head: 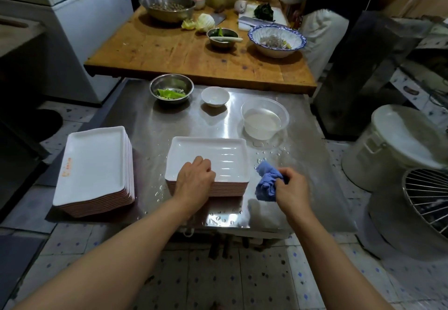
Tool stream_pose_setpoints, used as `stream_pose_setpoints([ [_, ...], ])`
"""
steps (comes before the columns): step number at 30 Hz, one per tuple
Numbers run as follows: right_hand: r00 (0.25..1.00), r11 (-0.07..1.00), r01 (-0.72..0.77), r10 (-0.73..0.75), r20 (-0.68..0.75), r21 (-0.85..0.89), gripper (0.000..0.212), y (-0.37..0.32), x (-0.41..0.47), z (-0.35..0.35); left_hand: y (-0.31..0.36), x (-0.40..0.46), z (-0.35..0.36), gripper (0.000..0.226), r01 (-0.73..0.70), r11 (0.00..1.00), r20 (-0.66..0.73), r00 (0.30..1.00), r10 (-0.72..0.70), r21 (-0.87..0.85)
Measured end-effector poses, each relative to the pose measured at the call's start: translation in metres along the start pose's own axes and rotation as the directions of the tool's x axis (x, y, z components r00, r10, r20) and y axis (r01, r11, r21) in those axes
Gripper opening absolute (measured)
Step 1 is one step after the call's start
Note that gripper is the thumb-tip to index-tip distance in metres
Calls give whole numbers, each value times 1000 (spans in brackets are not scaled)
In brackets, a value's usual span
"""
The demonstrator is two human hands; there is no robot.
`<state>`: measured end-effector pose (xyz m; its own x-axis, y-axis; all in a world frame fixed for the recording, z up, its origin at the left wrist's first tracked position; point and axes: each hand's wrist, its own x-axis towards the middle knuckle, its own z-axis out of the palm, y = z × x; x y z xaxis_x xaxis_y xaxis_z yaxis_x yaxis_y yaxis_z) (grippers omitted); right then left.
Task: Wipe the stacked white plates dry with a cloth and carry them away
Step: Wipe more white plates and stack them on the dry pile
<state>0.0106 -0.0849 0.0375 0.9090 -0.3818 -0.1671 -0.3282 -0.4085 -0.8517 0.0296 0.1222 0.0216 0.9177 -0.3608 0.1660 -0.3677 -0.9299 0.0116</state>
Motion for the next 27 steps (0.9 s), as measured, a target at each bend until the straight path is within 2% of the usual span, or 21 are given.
stream_pose_setpoints([
  [3,1000,998,-22,22,-12,51,30,2,-1,-1,1,-2,-5,26,16,999,-43,999,-17,-28],
  [5,999,996,-47,48,-15,81,27,1,-2,-3,1,-4,-7,23,17,995,-59,998,-23,-98],
  [9,998,984,-63,63,6,165,20,-5,-2,-5,-3,4,-22,12,53,969,-189,977,-100,-240],
  [12,1000,979,-5,9,-18,203,24,-16,-4,-5,-8,19,-40,8,64,969,-221,968,-119,-237],
  [15,994,966,108,-97,-59,233,24,-38,-9,-6,-17,25,-61,11,152,921,-214,947,-240,-359],
  [18,956,932,286,-262,-132,222,24,-70,-19,-6,-30,19,-81,7,184,762,-172,916,-361,-621],
  [21,857,848,508,-481,-184,151,22,-109,-29,1,-41,4,-100,8,204,528,-57,898,-436,-824],
  [24,739,741,671,-664,-119,35,35,-142,-35,20,-44,-10,-114,9,196,347,25,897,-441,-917],
  [27,620,620,784,-785,11,18,44,-169,-46,39,-47,-21,-127,13,140,247,15,894,-448,-959],
])
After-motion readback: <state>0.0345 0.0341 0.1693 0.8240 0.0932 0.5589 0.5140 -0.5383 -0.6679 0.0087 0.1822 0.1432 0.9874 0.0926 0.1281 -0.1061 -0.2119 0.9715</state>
